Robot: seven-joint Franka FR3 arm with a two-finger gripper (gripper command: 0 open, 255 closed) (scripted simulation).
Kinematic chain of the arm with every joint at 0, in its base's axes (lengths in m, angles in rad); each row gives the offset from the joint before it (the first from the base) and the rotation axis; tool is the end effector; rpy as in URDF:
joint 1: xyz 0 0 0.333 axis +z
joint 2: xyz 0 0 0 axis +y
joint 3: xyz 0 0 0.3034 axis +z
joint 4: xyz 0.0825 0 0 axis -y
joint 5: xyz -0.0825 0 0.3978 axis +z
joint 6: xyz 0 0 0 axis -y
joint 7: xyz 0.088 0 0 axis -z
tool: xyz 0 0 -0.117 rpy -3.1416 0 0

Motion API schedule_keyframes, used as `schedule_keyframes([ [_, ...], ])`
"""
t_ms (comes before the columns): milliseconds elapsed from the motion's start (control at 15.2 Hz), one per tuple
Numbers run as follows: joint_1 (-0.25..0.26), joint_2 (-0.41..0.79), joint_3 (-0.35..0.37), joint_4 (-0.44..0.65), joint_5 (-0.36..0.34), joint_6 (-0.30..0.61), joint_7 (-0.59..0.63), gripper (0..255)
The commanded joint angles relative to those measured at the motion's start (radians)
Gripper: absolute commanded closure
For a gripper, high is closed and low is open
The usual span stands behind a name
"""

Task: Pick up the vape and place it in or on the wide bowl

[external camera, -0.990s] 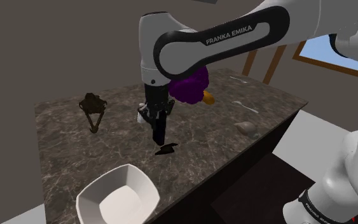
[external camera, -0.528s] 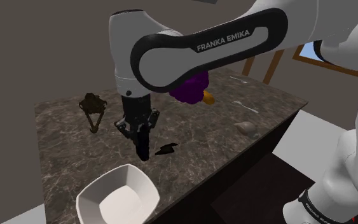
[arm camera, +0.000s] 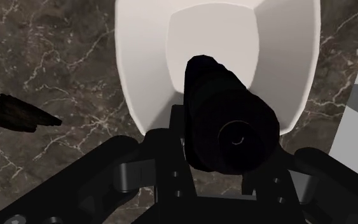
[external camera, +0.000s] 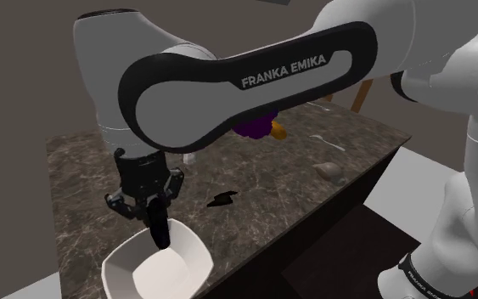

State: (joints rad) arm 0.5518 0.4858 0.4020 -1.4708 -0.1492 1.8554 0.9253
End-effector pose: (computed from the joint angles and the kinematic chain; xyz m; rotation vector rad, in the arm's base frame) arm 0.4401 0.5304 0.3849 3.1144 0.0605 -0.1114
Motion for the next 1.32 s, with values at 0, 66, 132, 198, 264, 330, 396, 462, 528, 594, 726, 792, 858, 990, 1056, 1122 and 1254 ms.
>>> schedule_keyframes([
  [0,0.020,0.018,0.002,0.022,-0.007,-0.004,0.022,255],
  [66,0.020,0.021,0.002,0.012,-0.008,0.008,0.023,255],
  [132,0.020,0.024,0.001,0.003,-0.009,0.020,0.023,255],
  [198,0.019,0.028,0.000,-0.005,-0.011,0.032,0.024,255],
  [264,0.019,0.032,-0.001,-0.013,-0.013,0.043,0.025,255],
  [330,0.019,0.036,-0.002,-0.021,-0.014,0.054,0.026,255],
  [396,0.019,0.040,-0.003,-0.028,-0.016,0.066,0.027,255],
  [462,0.020,0.044,-0.004,-0.036,-0.018,0.077,0.028,255],
  [528,0.020,0.048,-0.005,-0.043,-0.020,0.088,0.028,255],
  [594,0.020,0.053,-0.007,-0.049,-0.022,0.099,0.029,255],
  [726,0.021,0.063,-0.009,-0.062,-0.026,0.121,0.031,255],
  [792,0.021,0.070,-0.011,-0.070,-0.029,0.136,0.033,255],
  [858,0.021,0.069,-0.011,-0.070,-0.028,0.136,0.033,255],
  [990,0.021,0.070,-0.011,-0.070,-0.028,0.136,0.033,255],
  [1056,0.021,0.070,-0.011,-0.070,-0.028,0.136,0.033,255],
  [1122,0.021,0.070,-0.011,-0.070,-0.028,0.136,0.033,255],
  [1254,0.021,0.070,-0.011,-0.070,-0.028,0.136,0.033,255],
])
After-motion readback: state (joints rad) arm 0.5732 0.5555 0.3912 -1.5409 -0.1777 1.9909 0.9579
